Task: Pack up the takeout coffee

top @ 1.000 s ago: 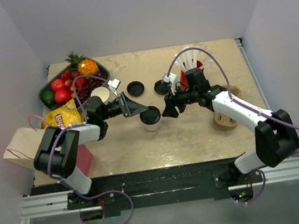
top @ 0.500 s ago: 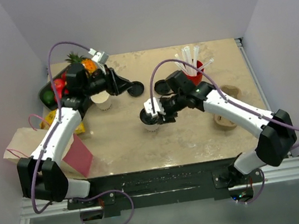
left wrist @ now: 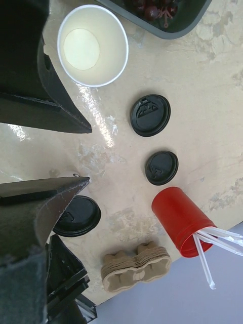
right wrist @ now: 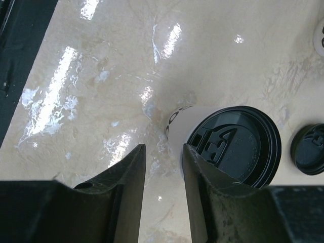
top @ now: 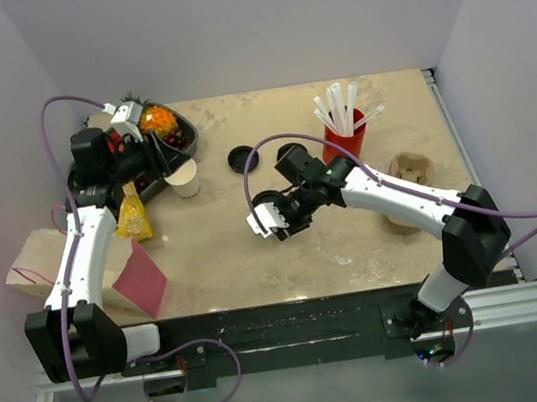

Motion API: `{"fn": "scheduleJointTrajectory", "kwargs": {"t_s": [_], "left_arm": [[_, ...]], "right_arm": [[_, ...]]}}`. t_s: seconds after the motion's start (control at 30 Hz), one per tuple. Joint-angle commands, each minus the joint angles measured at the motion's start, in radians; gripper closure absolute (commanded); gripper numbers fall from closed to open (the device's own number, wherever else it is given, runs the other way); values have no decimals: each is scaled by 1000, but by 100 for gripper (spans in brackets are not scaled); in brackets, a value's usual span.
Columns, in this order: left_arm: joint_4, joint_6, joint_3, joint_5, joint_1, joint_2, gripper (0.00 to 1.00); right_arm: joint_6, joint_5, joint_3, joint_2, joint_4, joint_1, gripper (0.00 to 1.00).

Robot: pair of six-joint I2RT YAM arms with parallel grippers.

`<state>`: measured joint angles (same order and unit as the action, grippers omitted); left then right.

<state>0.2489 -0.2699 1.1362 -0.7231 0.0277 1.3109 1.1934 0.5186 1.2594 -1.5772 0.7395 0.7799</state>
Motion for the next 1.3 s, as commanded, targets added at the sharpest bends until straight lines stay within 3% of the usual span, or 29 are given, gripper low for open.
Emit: {"fn": "scheduleJointTrajectory", "kwargs": {"t_s": [0.0, 0.4, 1.27], "left_arm": [[-22, -17, -23, -32, 14, -44, 55], [-65, -60, -24, -65, 15, -21, 55], [-105, -88, -58, -82, 20, -33, 55]], "right_arm": [[-57, -23, 41, 8, -43, 2, 62], [-156, -60, 49, -29, -92, 2, 66], [-230, -78, 83, -46, -91, 2, 98]]}}
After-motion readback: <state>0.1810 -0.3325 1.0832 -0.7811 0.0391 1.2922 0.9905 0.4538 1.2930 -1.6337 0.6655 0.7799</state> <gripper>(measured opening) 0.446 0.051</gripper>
